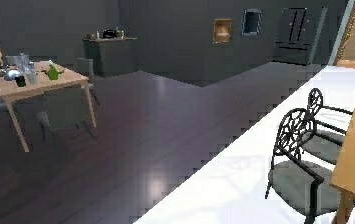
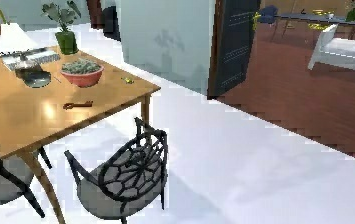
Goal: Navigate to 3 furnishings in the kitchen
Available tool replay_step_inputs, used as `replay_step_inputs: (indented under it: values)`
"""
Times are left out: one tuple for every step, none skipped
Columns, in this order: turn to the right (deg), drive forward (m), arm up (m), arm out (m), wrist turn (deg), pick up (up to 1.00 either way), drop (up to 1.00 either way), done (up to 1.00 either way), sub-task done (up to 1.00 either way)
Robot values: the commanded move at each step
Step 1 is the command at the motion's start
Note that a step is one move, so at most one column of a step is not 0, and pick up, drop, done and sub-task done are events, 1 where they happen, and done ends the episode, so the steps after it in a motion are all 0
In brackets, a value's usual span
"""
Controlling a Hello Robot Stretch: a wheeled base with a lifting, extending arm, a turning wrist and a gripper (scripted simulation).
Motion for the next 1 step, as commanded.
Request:
replay_step_inputs:
  values:
    - [-33.0, 0.0, 0.0, 0.0, 0.0, 0.0, 0.0, 0.0, 0.0]
